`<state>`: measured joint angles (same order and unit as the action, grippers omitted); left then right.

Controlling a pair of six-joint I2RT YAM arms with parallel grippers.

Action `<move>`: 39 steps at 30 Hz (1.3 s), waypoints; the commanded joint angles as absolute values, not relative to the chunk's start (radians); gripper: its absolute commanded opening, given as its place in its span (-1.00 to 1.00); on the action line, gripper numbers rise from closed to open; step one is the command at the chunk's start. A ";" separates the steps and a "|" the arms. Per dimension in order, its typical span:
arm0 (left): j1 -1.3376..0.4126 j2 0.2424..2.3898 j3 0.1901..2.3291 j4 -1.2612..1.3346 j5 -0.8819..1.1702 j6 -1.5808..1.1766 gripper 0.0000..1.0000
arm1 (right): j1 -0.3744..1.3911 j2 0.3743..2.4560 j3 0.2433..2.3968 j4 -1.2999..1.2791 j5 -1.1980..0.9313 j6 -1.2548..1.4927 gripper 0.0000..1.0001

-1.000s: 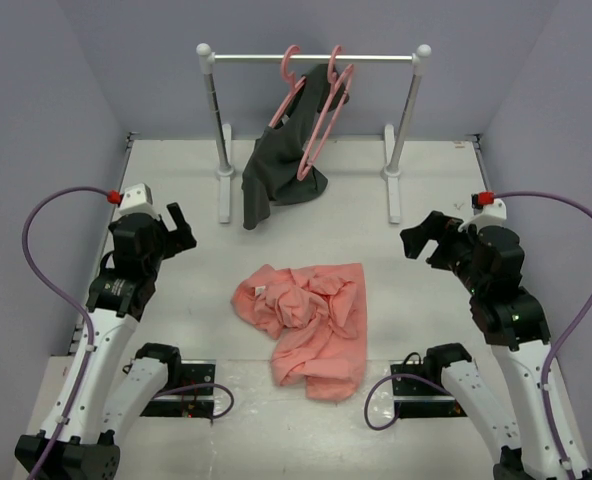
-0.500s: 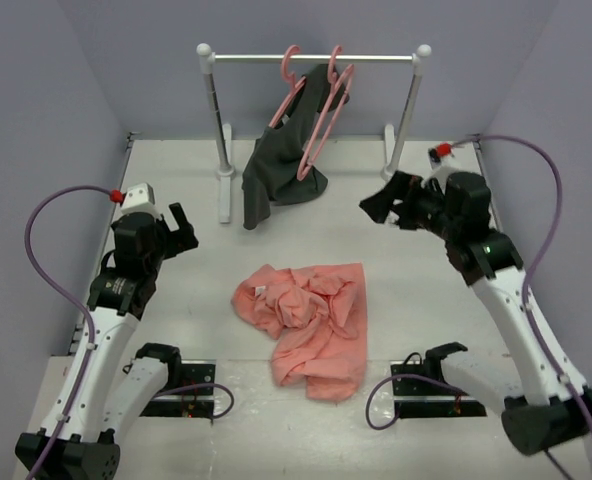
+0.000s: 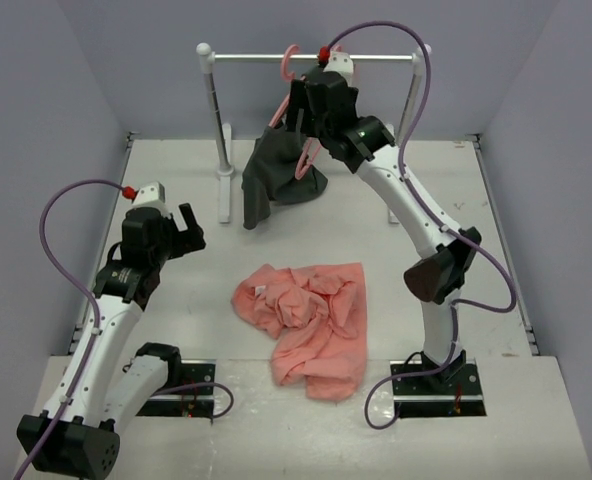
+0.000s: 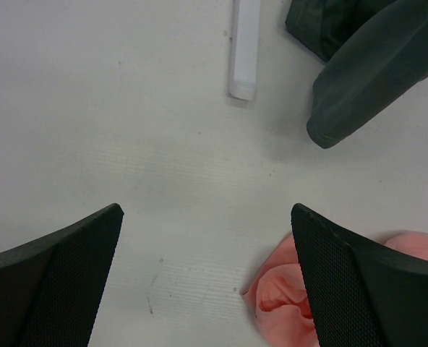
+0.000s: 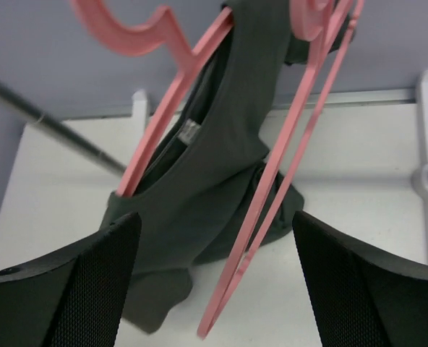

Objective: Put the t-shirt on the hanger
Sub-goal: Pick up the hanger from the clothesline.

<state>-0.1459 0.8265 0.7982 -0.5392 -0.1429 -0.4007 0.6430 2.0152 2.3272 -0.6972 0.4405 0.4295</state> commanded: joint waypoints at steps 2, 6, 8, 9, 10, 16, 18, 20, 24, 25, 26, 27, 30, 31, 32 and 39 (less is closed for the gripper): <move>-0.143 0.815 0.790 -0.501 -0.104 -0.381 1.00 | 0.640 2.066 2.325 -0.759 0.677 0.383 0.50; -0.144 0.824 0.791 -0.497 -0.083 -0.378 1.00 | 0.633 1.990 2.146 -0.647 0.661 0.381 0.22; -0.144 0.828 0.790 -0.497 -0.076 -0.376 1.00 | 0.622 1.974 2.108 -0.632 0.655 0.390 0.16; -0.144 0.828 0.791 -0.497 -0.076 -0.376 1.00 | 0.616 1.966 2.093 -0.633 0.657 0.395 0.12; -0.144 0.826 0.791 -0.497 -0.077 -0.376 1.00 | 0.612 1.957 2.077 -0.633 0.661 0.402 0.08; -0.144 0.823 0.790 -0.494 -0.069 -0.375 1.00 | 0.575 1.855 1.965 -0.610 0.568 0.429 0.07; -0.144 0.826 0.790 -0.494 -0.064 -0.374 1.00 | 0.544 1.831 1.938 -0.594 0.478 0.432 0.07; -0.144 0.826 0.790 -0.494 -0.063 -0.373 1.00 | 0.513 1.809 1.911 -0.589 0.406 0.449 0.09; -0.144 0.823 0.787 -0.492 -0.060 -0.373 1.00 | 0.498 1.784 1.882 -0.587 0.382 0.438 0.12; -0.144 0.824 0.788 -0.492 -0.058 -0.373 1.00 | 0.495 1.783 1.879 -0.586 0.376 0.431 0.11; -0.144 0.826 0.788 -0.492 -0.057 -0.373 1.00 | 0.492 1.784 1.878 -0.586 0.372 0.426 0.10; -0.144 0.827 0.788 -0.491 -0.057 -0.373 1.00 | 0.489 1.784 1.878 -0.586 0.371 0.420 0.10; -0.144 0.826 0.788 -0.491 -0.056 -0.373 1.00 | 0.481 1.792 1.875 -0.588 0.361 0.405 -0.22; -0.144 0.824 0.788 -0.491 -0.056 -0.373 1.00 | 0.475 1.797 1.872 -0.588 0.354 0.397 -0.48; -0.144 0.824 0.788 -0.491 -0.054 -0.373 1.00 | 0.469 1.800 1.869 -0.588 0.346 0.393 -0.61; -0.146 0.830 0.788 -0.489 -0.049 -0.371 1.00 | 0.460 1.796 1.867 -0.588 0.320 0.374 -0.85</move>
